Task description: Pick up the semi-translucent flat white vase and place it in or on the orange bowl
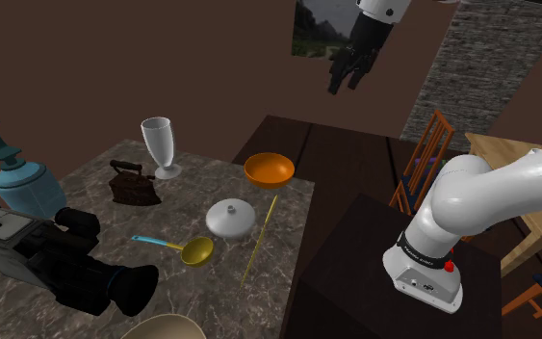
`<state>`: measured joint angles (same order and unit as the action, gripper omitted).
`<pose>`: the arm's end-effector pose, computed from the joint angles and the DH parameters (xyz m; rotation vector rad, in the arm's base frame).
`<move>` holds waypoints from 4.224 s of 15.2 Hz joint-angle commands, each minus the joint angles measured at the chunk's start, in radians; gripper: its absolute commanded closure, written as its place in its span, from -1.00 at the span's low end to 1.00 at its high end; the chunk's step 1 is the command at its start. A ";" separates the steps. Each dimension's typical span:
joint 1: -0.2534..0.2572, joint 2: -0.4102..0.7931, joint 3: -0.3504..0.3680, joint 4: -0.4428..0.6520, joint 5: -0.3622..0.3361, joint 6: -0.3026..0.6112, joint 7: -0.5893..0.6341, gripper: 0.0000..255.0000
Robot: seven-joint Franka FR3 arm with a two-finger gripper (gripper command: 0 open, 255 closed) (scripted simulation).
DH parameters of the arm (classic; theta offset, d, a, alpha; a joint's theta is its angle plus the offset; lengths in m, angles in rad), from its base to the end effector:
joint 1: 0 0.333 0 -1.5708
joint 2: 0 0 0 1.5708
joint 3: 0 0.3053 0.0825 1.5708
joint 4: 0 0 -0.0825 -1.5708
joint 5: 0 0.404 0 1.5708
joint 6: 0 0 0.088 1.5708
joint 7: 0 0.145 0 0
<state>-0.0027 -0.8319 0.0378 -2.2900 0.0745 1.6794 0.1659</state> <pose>0.3393 0.0254 0.6047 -3.0490 0.2136 -0.3306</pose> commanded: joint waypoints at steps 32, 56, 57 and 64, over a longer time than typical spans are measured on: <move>0.041 0.942 0.451 0.138 -0.181 0.601 0.627 -1.00; 0.066 1.059 0.433 0.139 -0.263 0.694 0.693 1.00; 0.066 1.059 0.433 0.139 -0.263 0.694 0.692 1.00; 0.057 1.013 0.444 0.157 -0.227 0.637 0.667 1.00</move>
<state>0.0555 0.1886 0.4806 -2.1386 -0.1585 2.3278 0.8375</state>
